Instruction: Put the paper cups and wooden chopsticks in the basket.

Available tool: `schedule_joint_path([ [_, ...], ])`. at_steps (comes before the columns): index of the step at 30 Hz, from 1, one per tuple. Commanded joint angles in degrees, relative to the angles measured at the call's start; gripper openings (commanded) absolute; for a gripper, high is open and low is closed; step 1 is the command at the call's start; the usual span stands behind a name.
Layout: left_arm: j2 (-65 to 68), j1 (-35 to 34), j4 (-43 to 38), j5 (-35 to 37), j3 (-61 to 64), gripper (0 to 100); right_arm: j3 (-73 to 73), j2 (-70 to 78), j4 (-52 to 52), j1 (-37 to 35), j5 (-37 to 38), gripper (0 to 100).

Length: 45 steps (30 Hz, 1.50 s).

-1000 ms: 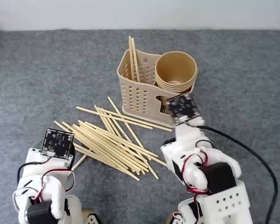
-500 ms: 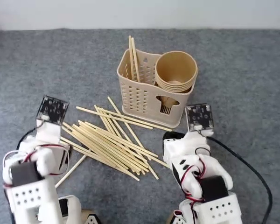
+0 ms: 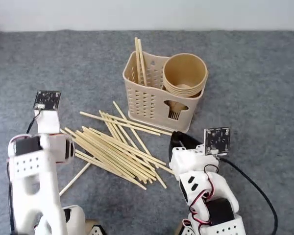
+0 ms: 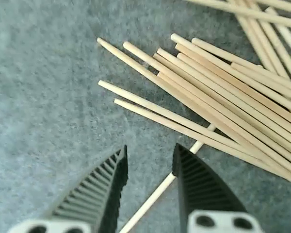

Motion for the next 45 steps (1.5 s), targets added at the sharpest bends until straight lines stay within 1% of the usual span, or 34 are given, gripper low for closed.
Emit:
schedule_joint_path([
  [1, 7.65, 0.00, -2.90, 4.04, -5.23, 14, 0.09, -0.75, -0.75, -1.54, -0.35, 3.2],
  [5, 14.77, 0.00, -5.19, 5.63, -7.25, 15, 0.09, -1.01, -0.57, -1.71, -0.35, 3.2],
  [7, 17.76, 0.00, -6.24, 5.80, -8.04, 19, 0.09, -1.01, -0.57, -1.63, -0.35, 3.2],
  [9, 20.40, -0.09, -7.21, 8.09, -8.57, 22, 0.09, -1.01, -0.57, -1.63, -0.35, 3.2],
  [11, 22.59, -0.09, -8.88, 9.41, -8.57, 22, 0.09, -1.01, -0.57, -1.54, -0.35, 3.2],
  [16, 27.08, -0.09, -12.84, 9.76, -8.57, 22, 0.09, -1.01, -0.57, -1.54, -0.26, 3.2],
  [22, 30.33, -0.18, -13.36, 9.76, -8.57, 22, 0.09, -1.10, 0.22, -1.71, -0.26, 3.2],
  [26, 31.74, -1.05, -16.26, 9.76, -8.31, 22, 0.09, -1.10, 0.22, -1.71, -0.26, 3.2],
  [30, 32.00, -1.58, -16.18, 9.67, -8.57, 22, 0.09, -1.10, 0.22, -1.71, -0.26, 3.2],
  [32, 32.00, -1.58, -16.09, 9.41, -8.40, 21, 0.09, -1.10, 0.22, -1.71, -0.26, 3.2],
  [36, 32.18, -1.32, -16.35, 9.23, -8.48, 13, 0.09, -1.10, 0.22, -1.63, -0.26, 3.2],
  [38, 32.18, -1.32, -16.35, 9.23, -8.48, 11, 0.09, -1.10, 0.22, -1.54, -0.26, 3.2],
  [45, 32.18, -1.23, -16.35, 9.58, -8.31, 10, 0.09, -1.10, 0.22, -1.54, -0.26, 3.2],
])
